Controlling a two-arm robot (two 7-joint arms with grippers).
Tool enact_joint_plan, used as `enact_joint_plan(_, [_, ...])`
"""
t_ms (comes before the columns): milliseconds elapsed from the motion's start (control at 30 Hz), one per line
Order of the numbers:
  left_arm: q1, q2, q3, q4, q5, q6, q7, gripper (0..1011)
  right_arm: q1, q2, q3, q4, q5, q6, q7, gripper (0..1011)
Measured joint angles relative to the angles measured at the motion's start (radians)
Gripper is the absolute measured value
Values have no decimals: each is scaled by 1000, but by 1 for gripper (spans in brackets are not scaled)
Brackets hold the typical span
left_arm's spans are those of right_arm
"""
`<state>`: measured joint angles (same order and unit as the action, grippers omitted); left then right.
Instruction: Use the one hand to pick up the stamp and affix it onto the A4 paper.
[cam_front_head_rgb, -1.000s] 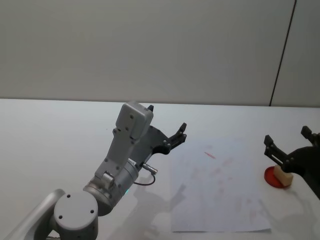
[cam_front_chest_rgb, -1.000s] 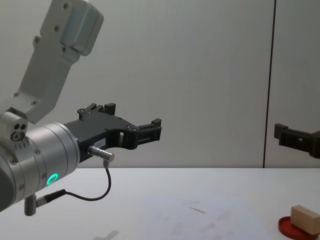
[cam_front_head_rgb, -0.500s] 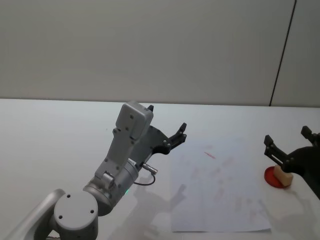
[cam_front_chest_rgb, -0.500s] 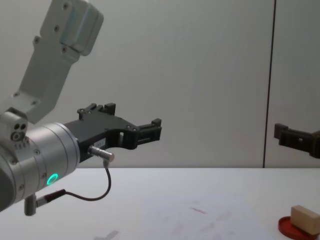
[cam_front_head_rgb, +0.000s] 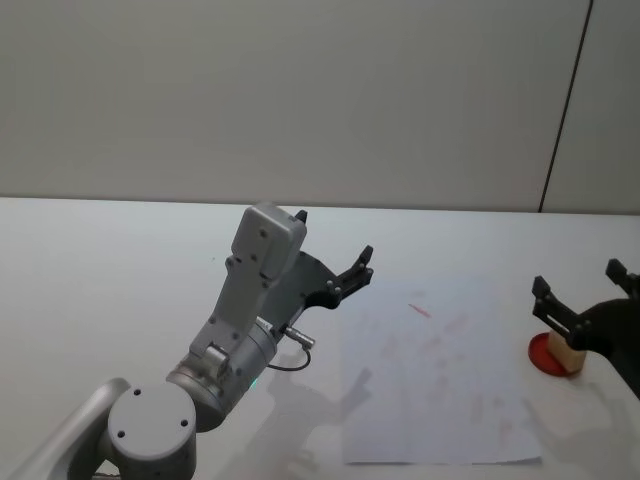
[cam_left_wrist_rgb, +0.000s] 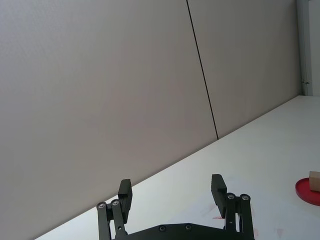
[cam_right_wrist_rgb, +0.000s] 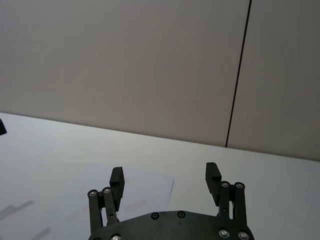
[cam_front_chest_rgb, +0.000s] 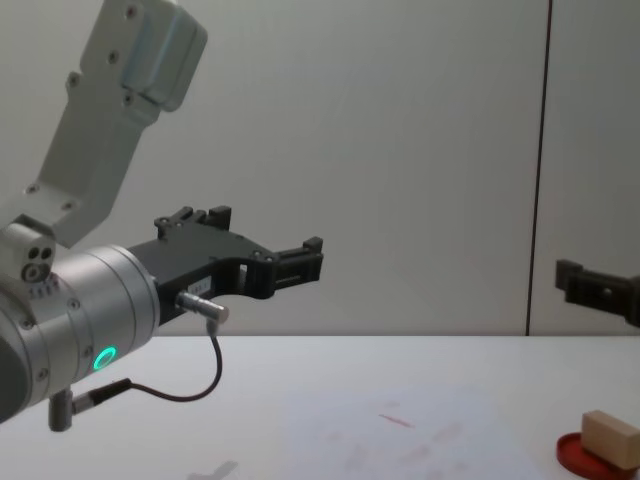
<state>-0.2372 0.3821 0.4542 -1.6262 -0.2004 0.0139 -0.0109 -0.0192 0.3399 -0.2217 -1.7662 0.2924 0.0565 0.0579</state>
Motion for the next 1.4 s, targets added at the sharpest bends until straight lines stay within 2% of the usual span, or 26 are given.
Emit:
enact_joint_plan(367, [0,0,0,0,0,0,0,1002,-8,13,24,10,30,100,-61,1001])
enact_joint_plan(667, [0,0,0,0,0,0,0,1002,4,16,39,34,48,170,-85,1001])
enact_joint_plan(1067, [0,0,0,0,0,0,0,1002,43,10,43,68,21,238,-70,1001])
enact_joint_plan(1400, [0,0,0,0,0,0,0,1002,68,-3,44,99,24,288,-64,1001])
